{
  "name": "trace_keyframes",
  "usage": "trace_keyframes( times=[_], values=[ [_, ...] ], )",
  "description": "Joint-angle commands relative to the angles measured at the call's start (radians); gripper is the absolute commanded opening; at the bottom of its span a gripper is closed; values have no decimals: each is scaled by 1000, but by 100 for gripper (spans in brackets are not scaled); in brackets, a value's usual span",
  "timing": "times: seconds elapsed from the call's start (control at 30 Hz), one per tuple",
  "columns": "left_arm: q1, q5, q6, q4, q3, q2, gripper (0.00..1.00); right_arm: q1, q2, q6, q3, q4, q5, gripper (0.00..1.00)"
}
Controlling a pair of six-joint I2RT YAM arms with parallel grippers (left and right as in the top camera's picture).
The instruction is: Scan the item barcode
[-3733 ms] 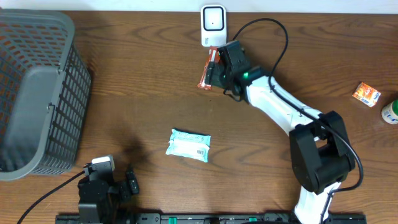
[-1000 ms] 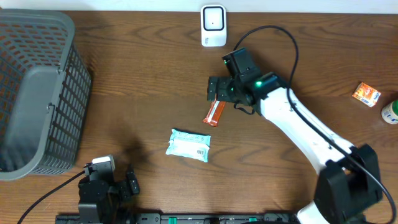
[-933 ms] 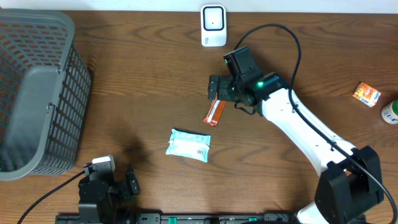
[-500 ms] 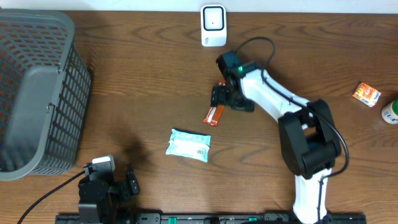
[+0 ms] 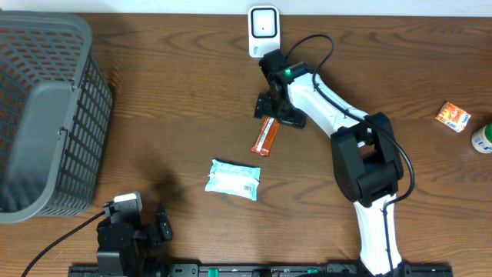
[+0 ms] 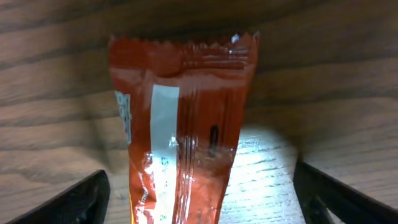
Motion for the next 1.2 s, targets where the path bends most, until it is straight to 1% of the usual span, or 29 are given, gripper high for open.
trace_keyframes(
  times=[0.0, 0.03, 0.07, 0.2, 0.33, 0.53, 0.73, 0.93, 1.07, 1.17],
  values=[
    [2, 2, -9, -5, -1, 1, 94, -2, 117, 36, -19, -5, -28, 38],
    [2, 2, -9, -5, -1, 1, 94, -3, 124, 36, -19, -15, -27, 16],
    [2, 2, -9, -5, -1, 1, 94, -3, 126, 36, -19, -23, -24, 1],
    [2, 2, -9, -5, -1, 1, 94, -3, 101, 32, -18, -30, 3, 1],
    [2, 2, -9, -5, -1, 1, 94, -4, 15, 32, -18, -37, 2, 1],
    [2, 2, -9, -5, -1, 1, 94, 0, -203, 32, -18, -107, 5, 2],
    [2, 2, -9, -5, -1, 1, 94, 19, -429, 18, -19, -166, 82, 2],
    [2, 2, -9, -5, -1, 1, 94, 92, -618, -10, -19, -188, 208, 2],
    [2, 2, -9, -5, -1, 1, 94, 158, -694, -9, -19, -197, 290, 2],
    [2, 2, -10, -5, -1, 1, 94, 184, -715, -9, -20, -206, 314, 2]
  ],
)
